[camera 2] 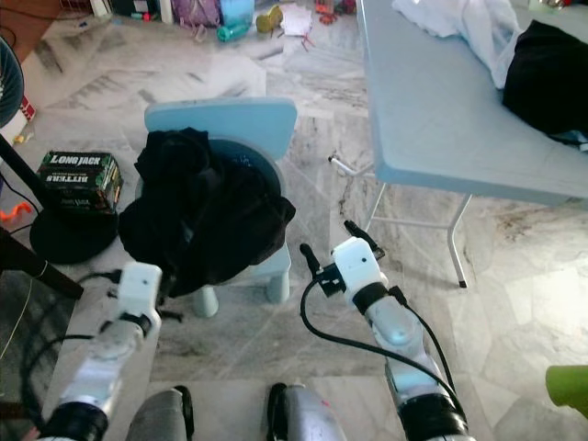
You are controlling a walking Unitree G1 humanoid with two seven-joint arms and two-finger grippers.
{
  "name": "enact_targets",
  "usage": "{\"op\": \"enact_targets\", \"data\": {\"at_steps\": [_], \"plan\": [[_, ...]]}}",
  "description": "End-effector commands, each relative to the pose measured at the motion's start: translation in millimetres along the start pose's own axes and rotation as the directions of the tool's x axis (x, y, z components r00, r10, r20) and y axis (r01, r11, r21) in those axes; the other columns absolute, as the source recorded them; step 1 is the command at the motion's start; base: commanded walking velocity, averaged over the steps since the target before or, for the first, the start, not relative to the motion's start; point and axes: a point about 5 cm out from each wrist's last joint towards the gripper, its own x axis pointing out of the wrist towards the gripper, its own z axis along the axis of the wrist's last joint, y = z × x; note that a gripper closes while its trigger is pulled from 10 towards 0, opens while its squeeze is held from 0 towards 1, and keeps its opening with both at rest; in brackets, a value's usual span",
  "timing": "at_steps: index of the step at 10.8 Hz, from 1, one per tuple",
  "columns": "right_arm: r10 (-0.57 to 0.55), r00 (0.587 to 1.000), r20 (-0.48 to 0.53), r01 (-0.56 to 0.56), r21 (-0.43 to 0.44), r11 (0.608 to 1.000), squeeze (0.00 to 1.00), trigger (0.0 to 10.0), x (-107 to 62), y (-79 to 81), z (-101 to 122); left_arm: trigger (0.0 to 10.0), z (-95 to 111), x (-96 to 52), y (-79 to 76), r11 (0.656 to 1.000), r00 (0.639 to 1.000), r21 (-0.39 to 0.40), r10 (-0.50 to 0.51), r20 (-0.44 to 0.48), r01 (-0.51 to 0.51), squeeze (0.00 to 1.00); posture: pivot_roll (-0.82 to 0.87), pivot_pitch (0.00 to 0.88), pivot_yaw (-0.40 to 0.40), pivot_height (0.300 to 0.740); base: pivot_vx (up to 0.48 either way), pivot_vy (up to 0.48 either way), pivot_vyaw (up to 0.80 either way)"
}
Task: Hang hanger
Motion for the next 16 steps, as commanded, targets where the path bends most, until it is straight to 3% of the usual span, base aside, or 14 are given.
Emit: {"op": "enact_targets", "data": {"at_steps": [1,2,3,4,5,6,7,8,12,14,16], "plan": [[-0.004,1.0,-0.015,0.004,-0.007,1.0,0.0,10.0,-1.6,-1.0,-4,0.0,0,-2.5,4.6,1.0,1.0,0.004,0.017,0.002,-0.017,0.0,0.05,0.187,-0.126,0.74,0.0,0.0,0.0],[-0.003,1.0,-0.01,0.003,-0.002,1.0,0.0,10.0,0.0,1.7,-3,0.0,5,-2.4,6.5,0.999,1.0,0.028,0.018,0.015,-0.018,0.0,0.06,0.19,-0.121,0.74,0.0,0.0,0.0],[-0.002,1.0,-0.007,0.002,0.0,1.0,0.0,10.0,1.2,2.8,-2,0.0,19,-3.3,8.5,0.993,0.995,0.117,0.024,0.098,-0.035,0.0,0.06,0.193,-0.116,0.74,0.0,0.0,0.0],[-0.005,1.0,0.001,0.005,-0.001,1.0,0.0,10.0,1.7,1.5,0,0.0,45,-5.9,7.5,0.981,0.972,0.186,0.016,0.236,-0.061,0.0,0.06,0.215,-0.114,0.74,0.0,0.0,0.0],[-0.036,0.999,0.013,0.036,0.014,0.999,0.0,10.0,-0.2,-1.7,1,2.8,64,-12.4,3.8,0.981,0.945,0.177,0.016,0.327,-0.078,0.0,0.05,0.225,-0.111,0.74,0.0,0.0,0.0],[-0.054,0.998,0.016,0.053,0.023,0.998,0.0,10.0,-1.3,-1.6,1,4.1,66,-16.9,1.6,0.984,0.937,0.158,0.02,0.349,-0.08,0.0,0.05,0.223,-0.104,0.74,0.0,0.0,0.0],[-0.069,0.998,0.014,0.068,0.03,0.997,0.0,10.0,-2.4,0.5,0,4.4,73,-20.9,-0.1,0.979,0.92,0.178,0.022,0.391,-0.099,0.0,0.06,0.221,-0.096,0.74,0.0,0.0,0.0],[-0.076,0.997,0.01,0.076,0.035,0.997,0.0,10.0,-3.0,3.4,-1,10.0,64,-16.2,4.0,0.967,0.943,0.213,0.064,0.326,-0.14,0.0,0.06,0.219,-0.093,0.74,0.0,0.0,0.0],[-0.081,0.997,0.003,0.081,0.022,0.996,0.0,10.0,-2.2,-1.2,-2,10.0,65,-17.7,-2.6,0.938,0.936,0.319,0.015,0.351,-0.135,0.0,0.06,0.22,-0.105,0.74,0.0,0.0,0.0],[-0.104,0.995,0.011,0.104,0.02,0.994,0.0,10.0,-1.5,-5.1,0,10.0,62,-22.9,-6.7,0.968,0.941,0.245,-0.034,0.337,-0.052,0.0,0.06,0.215,-0.106,0.74,0.0,0.0,0.0],[-0.14,0.99,0.005,0.139,0.041,0.989,0.0,10.0,-4.2,-5.7,-2,10.0,73,-22.6,-4.2,0.986,0.927,0.147,0.02,0.374,-0.08,0.0,0.05,0.201,-0.098,0.74,0.0,0.0,0.0]]}}
